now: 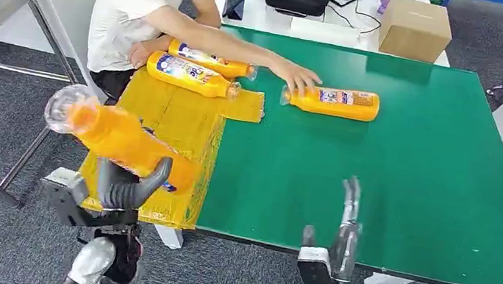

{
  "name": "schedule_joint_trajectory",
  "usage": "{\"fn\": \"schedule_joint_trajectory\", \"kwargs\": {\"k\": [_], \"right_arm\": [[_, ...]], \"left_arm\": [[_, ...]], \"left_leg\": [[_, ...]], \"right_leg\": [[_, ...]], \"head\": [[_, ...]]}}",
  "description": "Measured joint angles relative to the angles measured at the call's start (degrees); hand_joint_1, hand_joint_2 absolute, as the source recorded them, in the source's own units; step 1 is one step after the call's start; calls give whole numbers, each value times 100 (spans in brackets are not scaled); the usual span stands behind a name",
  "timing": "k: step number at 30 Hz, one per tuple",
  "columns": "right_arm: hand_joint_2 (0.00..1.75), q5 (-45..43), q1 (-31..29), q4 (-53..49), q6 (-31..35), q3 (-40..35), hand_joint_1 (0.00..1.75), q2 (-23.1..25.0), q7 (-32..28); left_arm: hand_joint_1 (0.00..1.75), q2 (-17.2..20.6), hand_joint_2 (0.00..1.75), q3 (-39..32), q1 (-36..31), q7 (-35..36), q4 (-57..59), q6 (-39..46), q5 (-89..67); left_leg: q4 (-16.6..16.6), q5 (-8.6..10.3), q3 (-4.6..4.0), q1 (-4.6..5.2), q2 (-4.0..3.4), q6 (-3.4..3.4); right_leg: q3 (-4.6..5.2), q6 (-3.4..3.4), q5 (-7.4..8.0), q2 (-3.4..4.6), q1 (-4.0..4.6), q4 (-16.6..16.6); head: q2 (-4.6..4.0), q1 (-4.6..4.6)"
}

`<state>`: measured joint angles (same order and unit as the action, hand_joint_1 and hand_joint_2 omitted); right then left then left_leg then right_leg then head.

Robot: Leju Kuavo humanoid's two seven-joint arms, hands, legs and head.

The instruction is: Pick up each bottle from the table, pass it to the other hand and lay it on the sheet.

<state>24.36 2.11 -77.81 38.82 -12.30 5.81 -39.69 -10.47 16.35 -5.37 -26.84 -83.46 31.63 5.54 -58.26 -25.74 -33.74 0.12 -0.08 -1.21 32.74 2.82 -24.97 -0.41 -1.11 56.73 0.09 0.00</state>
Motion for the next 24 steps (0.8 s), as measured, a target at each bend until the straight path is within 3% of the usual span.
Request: {"fn": "schedule_joint_trajectory", "kwargs": {"k": [1, 2, 4, 7, 14, 15, 16, 20, 24], "right_arm": [[0, -123, 9, -48, -28, 184, 0, -2, -9], [175, -240, 27, -77, -94, 310, 0, -2, -9], [175, -379, 57, -132, -280, 478, 0, 2, -15], [175, -425, 54, -147, -513, 515, 0, 68, -26], [175, -456, 48, -145, -599, 517, 0, 107, -26], [175, -543, -22, -129, -795, 504, 0, 153, -28], [175, -593, -35, -125, -837, 497, 0, 153, -28], [175, -766, -83, -88, -966, 471, 0, 155, -31], [175, -825, -118, -59, -995, 458, 0, 155, -31]], "left_arm": [[175, 50, 175, -39, -122, 248, 232, 485, -1391], [175, 56, 175, -147, -190, 345, 435, 667, -2798], [175, 65, 175, -295, -334, 509, 826, 377, -5530], [175, 159, 175, -243, -472, 1032, 1253, 13, -8001], [175, 223, 175, -188, -678, 1344, 1484, -161, -8127], [175, 323, 175, 29, -1105, 1702, 1917, -952, -5609], [175, 347, 175, 83, -1205, 1707, 2011, -1202, -5233], [175, 506, 175, 347, -1575, 1787, 2514, -2347, -5052], [173, 669, 175, 570, -1886, 1812, 2900, -2610, -5083]], "left_leg": [[0, 0, 3, 0, 0, 0], [0, 0, 5, 1, -1, 0], [0, 0, 4, 3, 1, 0], [0, 0, 3, 3, -17, 0], [0, 2, 0, 1, -8, 3], [0, 7, -1, -4, -1, 10], [0, 7, -1, -9, -2, 10], [0, 7, -3, -9, -1, 11], [0, 7, -2, -8, -1, 11]], "right_leg": [[-4, 0, 0, 0, 0, 0], [-2, 0, 0, 0, -1, 0], [-4, 0, 0, -1, -3, 0], [7, 1, 5, 16, -2, 0], [10, 1, 5, 14, -1, 0], [6, 1, 5, 4, 9, 2], [5, 1, 5, 4, 10, 2], [5, 1, 5, 5, 9, 3], [2, 1, 5, 4, 9, 3]], "head": [[0, 2], [0, 2], [0, 0], [0, 2], [0, 2], [0, 2], [0, 2], [0, 2], [0, 0]]}}
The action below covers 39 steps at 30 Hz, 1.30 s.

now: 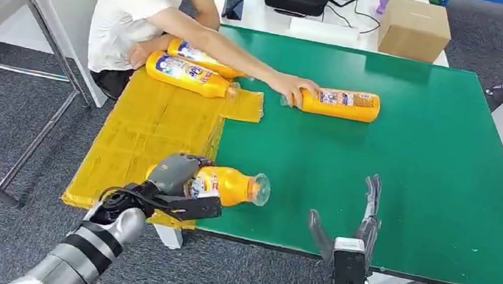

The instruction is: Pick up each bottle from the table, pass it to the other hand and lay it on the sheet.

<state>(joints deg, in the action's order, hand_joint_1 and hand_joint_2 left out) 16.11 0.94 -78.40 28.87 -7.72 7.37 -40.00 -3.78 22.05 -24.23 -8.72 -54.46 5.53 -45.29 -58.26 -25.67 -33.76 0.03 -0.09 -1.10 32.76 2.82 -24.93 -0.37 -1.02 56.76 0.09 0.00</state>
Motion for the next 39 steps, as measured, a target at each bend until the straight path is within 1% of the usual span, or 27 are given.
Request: {"fn": "schedule_joint_trajectory", "kwargs": {"k": [1, 2, 3, 4, 5, 6, 7, 8, 9, 10, 11, 12, 13, 17, 25, 33, 39], "right_arm": [[175, 0, -7, 6, 0, -11, 0, -2, 0], [175, -2, -9, 11, 0, -17, 0, -2, 0], [175, -4, -9, 13, -2, -20, 0, -2, 0], [175, -11, -10, 20, -13, -22, 0, -2, 0], [175, -22, -14, 28, -31, -22, 0, -2, 0], [175, -44, -24, 42, -57, -22, 0, -2, 0], [175, -61, -34, 57, -70, -24, 0, -2, 0], [175, -70, -45, 70, -74, -26, 0, -2, 0], [175, -79, -61, 85, -74, -31, 0, -2, 0], [175, -87, -79, 98, -72, -42, 0, -2, 0], [175, -98, -97, 114, -63, -61, 0, -2, 0], [175, -114, -113, 129, -57, -79, 0, -2, 0], [175, -122, -125, 144, -55, -89, 0, -2, 0], [175, -173, -140, 197, -50, -92, 0, -18, 0], [175, -175, -257, 317, -50, -116, 0, -22, 0], [175, -175, -364, 452, -35, -135, 0, -55, 0], [175, -175, -377, 511, -33, -164, 0, -74, 0]], "left_arm": [[147, 26, 175, 32, -52, 0, 61, -17, 0], [148, 52, 175, 61, -91, 2, 109, -19, -2], [84, 65, 175, 87, -128, 9, 157, -33, -2], [47, 83, 175, 122, -171, 26, 208, -103, -2], [82, 94, 175, 155, -223, 48, 281, -201, 0], [59, 100, 175, 173, -284, 66, 361, -328, 24], [30, 103, 175, 196, -358, 77, 458, -445, 65], [26, 103, 175, 225, -441, 77, 557, -544, 109], [10, 105, 175, 245, -531, 76, 671, -628, 142], [3, 107, 175, 266, -612, 81, 783, -658, 155], [0, 107, 175, 288, -687, 101, 913, -664, 155], [0, 105, 175, 308, -765, 133, 1014, -660, 157], [0, 105, 175, 319, -811, 177, 1144, -656, 155], [0, 114, 175, 354, -910, 282, 1519, -673, 149], [0, 98, 175, 437, -1226, 398, 2056, -861, 210], [0, 72, 175, 479, -1357, 177, 2279, -918, 345], [0, 61, 175, 479, -1380, 144, 2310, -918, 352]], "left_leg": [[0, 0, 1, 0, 0, 0], [0, 0, 3, 0, 0, 0], [0, 0, 3, -1, 0, 0], [0, 1, 4, -1, 0, 1], [0, 2, 6, -1, 0, 2], [1, 2, 9, -1, 0, 3], [1, 2, 13, -1, 1, 3], [1, 2, 20, -2, 1, 3], [2, 2, 27, -2, 2, 3], [2, 2, 32, -2, 3, 3], [3, 2, 37, -2, 2, 3], [3, 2, 42, -2, -2, 4], [3, 2, 44, -2, -7, 4], [3, 11, 42, -11, -1, 15], [3, 12, 48, -11, 1, 16], [3, 16, 60, -12, 1, 19], [3, 16, 60, -12, 1, 20]], "right_leg": [[-1, 0, 0, 0, 0, 0], [-1, 0, 0, 1, 0, 0], [-1, 0, 0, 1, 1, 0], [-2, 0, 0, 1, 1, 0], [-4, 0, 0, 1, 1, 0], [-7, 0, 0, 1, 1, 0], [-13, 0, 0, 0, 1, 0], [-20, 0, 0, 0, 1, 0], [-28, -1, 0, 0, 2, 0], [-32, -1, 0, 0, 2, 0], [-36, -1, 0, 1, 3, 0], [-39, -4, 2, 2, 4, 0], [-37, -21, 13, 3, 5, 0], [-36, -20, 12, 2, 8, 0], [-48, -20, 12, 0, 8, 0], [-59, -21, 12, -1, 9, 0], [-60, -21, 12, -2, 9, 0]], "head": [[0, 2], [0, 2], [0, 0], [0, 2], [0, 2], [0, 2], [0, 2], [0, 0], [0, 2], [0, 2], [0, 2], [0, 0], [0, 0], [0, 0], [0, 0], [0, 2], [0, 2]]}}
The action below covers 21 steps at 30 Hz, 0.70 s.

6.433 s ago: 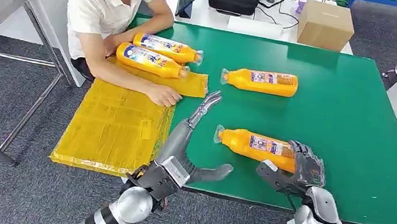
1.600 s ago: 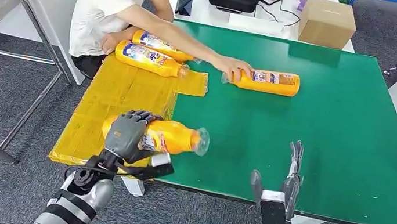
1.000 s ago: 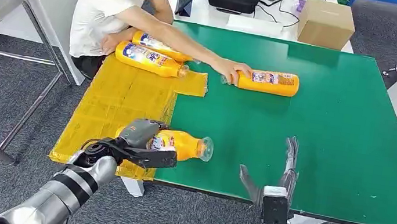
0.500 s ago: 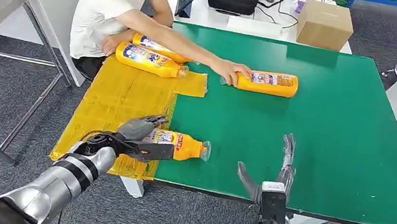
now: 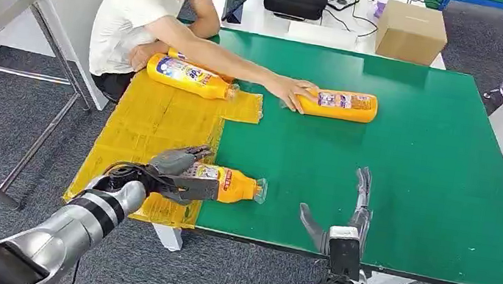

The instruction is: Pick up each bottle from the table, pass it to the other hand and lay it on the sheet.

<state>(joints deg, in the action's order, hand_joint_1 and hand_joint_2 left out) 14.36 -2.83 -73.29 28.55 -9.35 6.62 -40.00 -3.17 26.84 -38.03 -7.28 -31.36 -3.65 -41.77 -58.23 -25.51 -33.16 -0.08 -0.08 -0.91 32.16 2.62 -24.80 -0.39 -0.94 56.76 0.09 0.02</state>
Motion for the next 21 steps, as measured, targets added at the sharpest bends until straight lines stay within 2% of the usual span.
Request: {"fn": "schedule_joint_trajectory", "kwargs": {"k": [5, 12, 21], "right_arm": [[175, 0, -19, 35, 0, -2, 0, -7, 0], [175, -149, -20, 39, 103, -129, 0, -59, 0], [175, -238, -18, 39, 214, -249, 0, -129, -2]], "left_arm": [[0, -13, 175, 0, -7, -57, 22, 0, 64], [0, -9, 175, -4, 261, -1237, -462, -588, 1230], [0, 66, 175, 92, 680, -1123, -1237, -339, 1508]], "left_leg": [[0, 0, 0, 0, 0, 0], [0, 1, -5, 0, 6, -1], [-1, 1, -33, 0, 5, -1]], "right_leg": [[0, 0, 0, 0, -1, 0], [3, 0, 0, -7, 0, 0], [34, 0, 0, -7, 0, 0]], "head": [[0, -2], [0, 0], [0, 0]]}}
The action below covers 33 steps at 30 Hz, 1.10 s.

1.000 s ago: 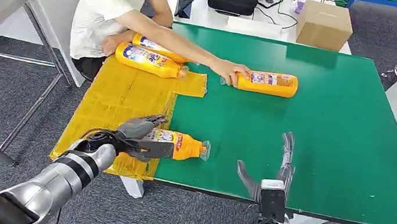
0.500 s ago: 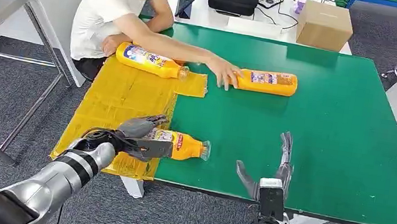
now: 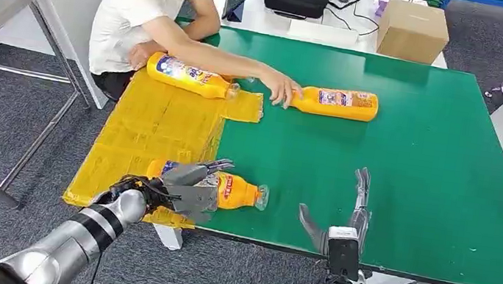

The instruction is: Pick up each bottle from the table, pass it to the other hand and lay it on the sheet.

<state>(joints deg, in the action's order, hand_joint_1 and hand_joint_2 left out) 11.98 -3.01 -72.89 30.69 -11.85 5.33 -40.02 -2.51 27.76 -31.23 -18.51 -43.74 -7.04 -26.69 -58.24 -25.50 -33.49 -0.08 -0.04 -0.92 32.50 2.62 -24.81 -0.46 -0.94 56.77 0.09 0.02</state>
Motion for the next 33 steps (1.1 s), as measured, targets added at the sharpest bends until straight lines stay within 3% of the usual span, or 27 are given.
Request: {"fn": "schedule_joint_trajectory", "kwargs": {"k": [14, 17, 22, 33], "right_arm": [[175, 0, 0, 0, 42, -15, 0, -55, 0], [175, 41, 20, -13, 74, -13, 0, -70, 0], [175, 363, 61, -35, 287, -17, 0, -94, 0], [175, 584, 61, -24, 382, -13, 0, -164, 0]], "left_arm": [[0, 7, 175, 39, 145, -147, -321, 203, 153], [0, -29, 175, 61, 300, -305, -713, 871, 101], [0, -413, 175, 83, 785, -638, -1653, 3032, -227], [0, -708, 175, 153, 1140, -723, -2450, 3283, -92]], "left_leg": [[0, 0, -16, 0, 1, 0], [-1, 0, -16, 0, -1, 0], [-2, -1, -34, 3, 2, -1], [-2, 0, -35, 0, 0, 0]], "right_leg": [[16, 0, 0, 0, 0, 0], [18, 0, 0, 0, 0, 0], [31, 0, 0, -1, -2, -1], [34, 0, 0, 0, 5, -2]], "head": [[0, 0], [0, 0], [0, 0], [0, 0]]}}
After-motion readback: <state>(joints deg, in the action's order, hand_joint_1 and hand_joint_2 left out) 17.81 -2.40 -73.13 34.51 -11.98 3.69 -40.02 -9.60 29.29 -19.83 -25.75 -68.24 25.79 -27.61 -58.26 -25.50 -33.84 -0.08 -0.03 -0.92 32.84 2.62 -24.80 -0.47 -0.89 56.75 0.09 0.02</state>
